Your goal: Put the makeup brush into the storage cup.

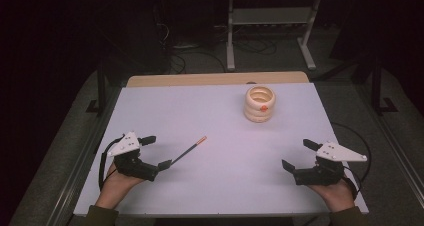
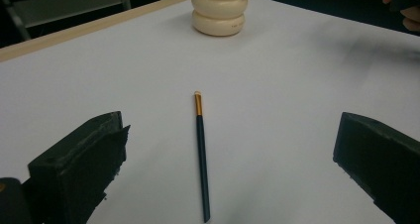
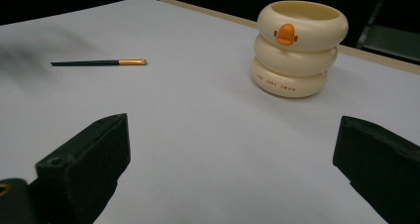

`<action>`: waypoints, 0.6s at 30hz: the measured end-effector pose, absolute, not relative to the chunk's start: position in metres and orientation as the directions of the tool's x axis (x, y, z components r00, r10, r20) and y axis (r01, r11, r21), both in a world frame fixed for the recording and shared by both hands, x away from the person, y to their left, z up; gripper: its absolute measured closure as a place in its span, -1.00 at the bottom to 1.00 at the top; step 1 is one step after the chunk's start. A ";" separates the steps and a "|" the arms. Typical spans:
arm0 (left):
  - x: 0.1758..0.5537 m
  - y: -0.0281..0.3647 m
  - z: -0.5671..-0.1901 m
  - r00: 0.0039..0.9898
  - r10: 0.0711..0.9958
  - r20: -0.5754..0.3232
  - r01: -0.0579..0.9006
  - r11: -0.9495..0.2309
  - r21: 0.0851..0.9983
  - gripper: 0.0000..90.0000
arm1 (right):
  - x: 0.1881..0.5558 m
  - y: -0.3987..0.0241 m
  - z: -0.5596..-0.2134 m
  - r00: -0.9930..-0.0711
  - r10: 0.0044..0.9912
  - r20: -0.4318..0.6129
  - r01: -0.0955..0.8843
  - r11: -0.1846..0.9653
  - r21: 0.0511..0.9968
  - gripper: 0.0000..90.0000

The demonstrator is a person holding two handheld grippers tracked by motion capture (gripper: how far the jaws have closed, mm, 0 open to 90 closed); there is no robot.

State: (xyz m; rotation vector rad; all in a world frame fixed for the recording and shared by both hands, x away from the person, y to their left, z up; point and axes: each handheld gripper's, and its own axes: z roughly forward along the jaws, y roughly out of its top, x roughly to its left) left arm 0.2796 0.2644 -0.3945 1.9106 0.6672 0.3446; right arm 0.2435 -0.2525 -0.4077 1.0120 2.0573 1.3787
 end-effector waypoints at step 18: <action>0.289 0.258 -0.385 0.805 0.591 -0.052 0.283 -0.307 0.909 -1.00 | 0.243 -0.254 -0.408 -0.621 0.783 0.030 0.327 0.224 0.918 -0.98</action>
